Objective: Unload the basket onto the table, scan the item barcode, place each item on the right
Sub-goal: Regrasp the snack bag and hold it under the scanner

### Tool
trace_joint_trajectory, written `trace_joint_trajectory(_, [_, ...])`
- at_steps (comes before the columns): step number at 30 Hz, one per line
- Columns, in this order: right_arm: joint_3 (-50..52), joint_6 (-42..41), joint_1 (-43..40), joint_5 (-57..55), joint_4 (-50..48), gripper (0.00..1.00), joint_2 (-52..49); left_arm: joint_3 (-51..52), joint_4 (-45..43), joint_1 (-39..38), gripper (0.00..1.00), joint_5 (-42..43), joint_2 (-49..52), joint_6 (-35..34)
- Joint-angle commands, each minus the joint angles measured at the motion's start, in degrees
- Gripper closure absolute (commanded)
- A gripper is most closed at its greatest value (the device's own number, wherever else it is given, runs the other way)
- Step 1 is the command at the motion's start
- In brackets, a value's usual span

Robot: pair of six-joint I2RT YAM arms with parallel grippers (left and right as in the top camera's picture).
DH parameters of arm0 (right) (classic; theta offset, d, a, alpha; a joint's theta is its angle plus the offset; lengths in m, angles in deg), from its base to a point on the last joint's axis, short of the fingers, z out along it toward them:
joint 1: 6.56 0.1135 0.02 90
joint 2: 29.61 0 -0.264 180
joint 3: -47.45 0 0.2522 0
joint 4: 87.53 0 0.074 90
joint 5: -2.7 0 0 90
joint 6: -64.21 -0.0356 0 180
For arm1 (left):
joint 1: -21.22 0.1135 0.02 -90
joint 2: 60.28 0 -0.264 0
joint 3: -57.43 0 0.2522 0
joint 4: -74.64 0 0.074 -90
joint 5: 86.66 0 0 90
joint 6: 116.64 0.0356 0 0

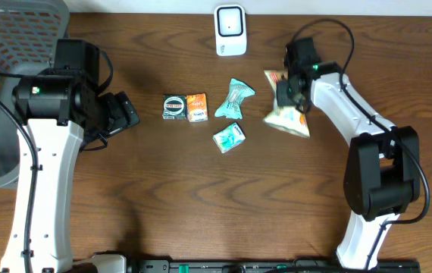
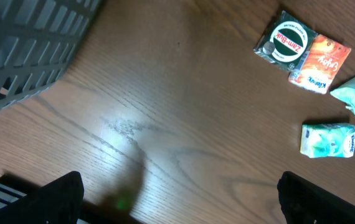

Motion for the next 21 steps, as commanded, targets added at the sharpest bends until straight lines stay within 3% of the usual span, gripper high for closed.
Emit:
trace_joint_trajectory(1, [-9.0,0.9,2.8,0.7,-1.2,0.99,3.0,-0.1,0.4,0.0,0.02,-0.3,0.3,-0.5])
trace_joint_trajectory(12, [-18.0,0.4,8.4,0.7,-23.2,0.99,1.5,-0.1,0.4,0.0,0.02,-0.3,0.3,-0.5])
trace_joint_trajectory(21, [-34.5,2.0,8.5,0.8,-31.5,0.99,-12.7,-0.1,0.4,0.0,0.02,-0.3,0.3,-0.5])
